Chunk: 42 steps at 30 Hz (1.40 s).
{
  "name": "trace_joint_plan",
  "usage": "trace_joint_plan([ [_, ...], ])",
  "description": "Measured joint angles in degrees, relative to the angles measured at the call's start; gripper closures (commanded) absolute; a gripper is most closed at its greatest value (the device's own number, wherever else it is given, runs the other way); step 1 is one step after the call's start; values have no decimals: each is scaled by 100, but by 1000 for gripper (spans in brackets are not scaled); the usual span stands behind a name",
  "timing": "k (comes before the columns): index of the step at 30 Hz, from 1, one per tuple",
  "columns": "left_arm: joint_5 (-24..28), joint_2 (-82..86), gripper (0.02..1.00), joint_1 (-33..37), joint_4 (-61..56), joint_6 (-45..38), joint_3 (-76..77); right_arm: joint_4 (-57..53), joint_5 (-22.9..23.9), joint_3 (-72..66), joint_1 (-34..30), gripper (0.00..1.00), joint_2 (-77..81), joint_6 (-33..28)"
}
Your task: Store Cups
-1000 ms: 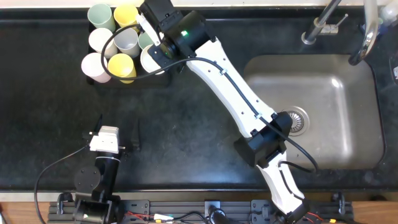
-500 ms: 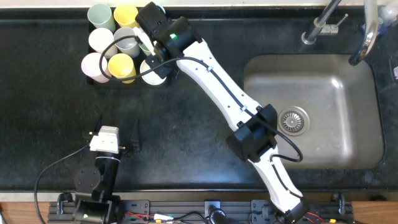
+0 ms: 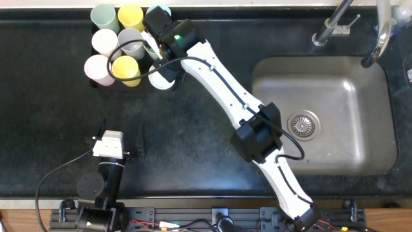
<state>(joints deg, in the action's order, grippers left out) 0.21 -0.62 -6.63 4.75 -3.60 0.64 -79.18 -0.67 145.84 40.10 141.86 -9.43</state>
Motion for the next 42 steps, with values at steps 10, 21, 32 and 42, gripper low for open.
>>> trace_joint_plan([
  [10,0,0,20,0,0,0,0,50,-42,0,-66,958,50,-2],
  [21,0,0,20,0,0,0,0,243,-68,0,-133,958,50,22],
  [32,0,0,20,0,0,-2,0,240,-341,-74,-181,958,50,20],
  [42,0,0,20,0,0,0,0,238,-358,-232,-181,770,50,24],
])
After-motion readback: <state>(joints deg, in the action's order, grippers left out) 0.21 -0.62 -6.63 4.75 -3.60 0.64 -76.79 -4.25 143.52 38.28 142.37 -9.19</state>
